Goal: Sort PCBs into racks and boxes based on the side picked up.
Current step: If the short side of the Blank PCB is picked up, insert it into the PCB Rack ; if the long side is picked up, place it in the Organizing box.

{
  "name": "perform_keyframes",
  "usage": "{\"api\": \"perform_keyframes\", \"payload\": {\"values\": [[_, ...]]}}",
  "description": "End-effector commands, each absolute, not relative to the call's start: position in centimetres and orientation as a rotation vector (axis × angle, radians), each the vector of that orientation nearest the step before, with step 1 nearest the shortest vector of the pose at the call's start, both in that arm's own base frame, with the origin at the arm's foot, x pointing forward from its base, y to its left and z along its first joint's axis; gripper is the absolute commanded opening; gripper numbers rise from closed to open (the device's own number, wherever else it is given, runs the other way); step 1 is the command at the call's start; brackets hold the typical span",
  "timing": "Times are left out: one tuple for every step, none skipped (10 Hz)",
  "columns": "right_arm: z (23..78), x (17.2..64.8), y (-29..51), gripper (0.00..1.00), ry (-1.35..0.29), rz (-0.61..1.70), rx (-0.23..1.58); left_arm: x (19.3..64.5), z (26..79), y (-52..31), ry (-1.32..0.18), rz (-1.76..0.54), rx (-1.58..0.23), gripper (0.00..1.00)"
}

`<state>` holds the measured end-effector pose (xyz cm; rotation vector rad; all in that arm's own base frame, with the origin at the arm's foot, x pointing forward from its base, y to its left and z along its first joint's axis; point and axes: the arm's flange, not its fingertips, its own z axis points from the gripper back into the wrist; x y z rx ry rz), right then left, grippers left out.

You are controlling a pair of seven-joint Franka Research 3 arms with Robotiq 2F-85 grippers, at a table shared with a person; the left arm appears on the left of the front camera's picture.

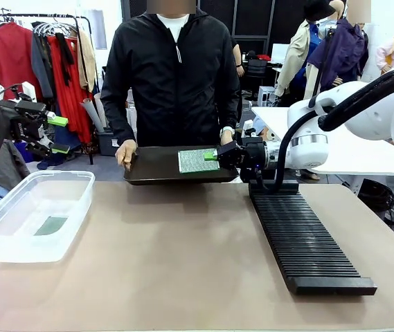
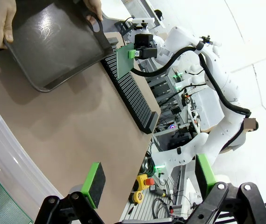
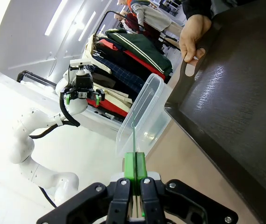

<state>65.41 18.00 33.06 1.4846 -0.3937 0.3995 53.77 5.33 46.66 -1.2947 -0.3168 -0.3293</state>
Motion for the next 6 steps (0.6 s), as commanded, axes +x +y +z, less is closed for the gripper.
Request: {"api": "perform_keyframes", "payload": {"values": [[33.6,64.7,16.9,0.0,-0.493,0.47,1.51,53.8,46.8,5.4,-0.313,-0.329,-1.288,1.0],[34.0,64.4,16.3,0.0,-0.532,0.509,1.512,53.8,46.8,5.4,-0.313,-0.329,-1.288,1.0],[34.4,64.1,15.6,0.0,-0.582,0.532,1.507,53.8,46.8,5.4,-0.313,-0.329,-1.288,1.0],[34.6,63.7,14.9,0.0,-0.614,0.553,1.5,53.8,46.8,5.4,-0.313,-0.329,-1.288,1.0],[34.9,63.2,13.8,0.0,-0.647,0.595,1.474,53.8,46.8,5.4,-0.313,-0.329,-1.288,1.0],[35.1,62.8,12.8,0.0,-0.69,0.624,1.447,53.8,46.8,5.4,-0.313,-0.329,-1.288,1.0]]}}
